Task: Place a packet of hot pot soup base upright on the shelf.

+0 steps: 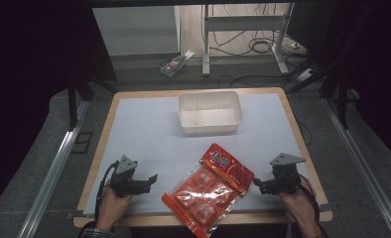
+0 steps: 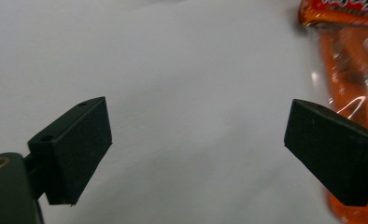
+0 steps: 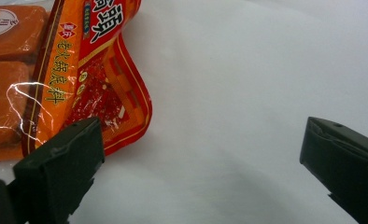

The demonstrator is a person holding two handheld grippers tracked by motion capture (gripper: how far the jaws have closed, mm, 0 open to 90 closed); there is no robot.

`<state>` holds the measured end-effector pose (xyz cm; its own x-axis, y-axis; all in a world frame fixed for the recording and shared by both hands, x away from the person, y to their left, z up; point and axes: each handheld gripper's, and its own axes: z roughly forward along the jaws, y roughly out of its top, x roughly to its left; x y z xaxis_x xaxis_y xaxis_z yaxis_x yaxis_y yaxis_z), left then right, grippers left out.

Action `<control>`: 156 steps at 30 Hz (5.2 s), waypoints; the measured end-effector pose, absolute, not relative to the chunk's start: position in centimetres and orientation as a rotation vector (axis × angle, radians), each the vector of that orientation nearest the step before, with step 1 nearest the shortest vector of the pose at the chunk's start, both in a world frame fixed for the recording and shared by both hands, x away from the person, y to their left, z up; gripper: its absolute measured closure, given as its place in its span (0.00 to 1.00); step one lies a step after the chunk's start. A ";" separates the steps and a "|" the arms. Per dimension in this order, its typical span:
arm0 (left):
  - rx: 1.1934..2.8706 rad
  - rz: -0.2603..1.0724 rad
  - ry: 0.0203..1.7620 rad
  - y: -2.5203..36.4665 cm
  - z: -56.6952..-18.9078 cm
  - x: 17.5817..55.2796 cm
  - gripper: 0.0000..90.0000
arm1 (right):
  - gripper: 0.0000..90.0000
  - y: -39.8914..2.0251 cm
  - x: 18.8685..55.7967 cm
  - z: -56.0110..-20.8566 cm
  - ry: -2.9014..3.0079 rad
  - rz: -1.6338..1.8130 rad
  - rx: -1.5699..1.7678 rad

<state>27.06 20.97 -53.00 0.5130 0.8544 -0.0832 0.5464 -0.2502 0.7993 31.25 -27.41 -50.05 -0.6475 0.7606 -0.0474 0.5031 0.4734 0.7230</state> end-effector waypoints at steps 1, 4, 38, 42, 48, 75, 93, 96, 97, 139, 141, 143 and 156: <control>1.942 0.491 1.140 20.9 -53.1 27.1 0.10 | 0.00 -27.4 31.3 -50.0 2.366 0.981 1.063; 1.940 0.512 1.126 20.7 -53.0 27.1 0.09 | 0.00 -27.3 31.3 -49.9 2.370 0.993 1.047; 2.037 0.571 1.192 20.7 -53.3 27.1 0.07 | 0.17 -25.7 30.4 -49.1 2.373 0.987 0.982; 2.041 0.582 1.188 20.6 -53.3 27.1 0.07 | 0.39 -25.7 29.7 -47.9 2.349 1.034 0.959; 2.003 0.599 1.170 20.8 -52.8 26.9 0.07 | 0.65 -25.5 29.0 -47.1 2.392 1.102 0.913; 2.055 0.630 1.128 20.2 -52.9 26.8 0.07 | 0.99 -16.9 25.2 -51.6 2.957 1.031 0.409; 2.077 0.661 1.117 19.9 -53.0 26.9 0.07 | 0.99 -14.0 25.7 -52.1 2.828 1.018 0.471; 2.077 0.664 1.121 20.0 -52.9 26.9 0.07 | 0.99 -13.1 26.2 -52.3 2.821 1.046 0.495; 2.071 0.666 1.129 20.0 -52.9 26.9 0.07 | 0.99 -12.8 26.4 -52.4 2.818 1.052 0.497; 2.018 0.618 1.165 20.6 -52.8 26.9 0.06 | 0.40 -19.0 35.5 -49.9 2.586 1.069 0.927; 2.022 0.618 1.166 20.6 -52.8 26.9 0.06 | 0.41 -18.5 36.1 -50.3 2.605 1.057 0.928; 2.028 0.624 1.163 20.6 -52.8 26.9 0.07 | 0.43 -18.0 36.5 -50.6 2.629 1.055 0.926; 2.035 0.623 1.166 20.5 -52.8 26.9 0.07 | 0.94 -15.1 37.6 -51.3 2.776 1.078 0.884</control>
<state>26.91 20.51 -52.85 0.4789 0.8756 0.0632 0.5390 -0.3501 0.7661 37.57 -15.08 -51.29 -0.8375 0.5205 0.1664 0.4964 0.5973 0.6299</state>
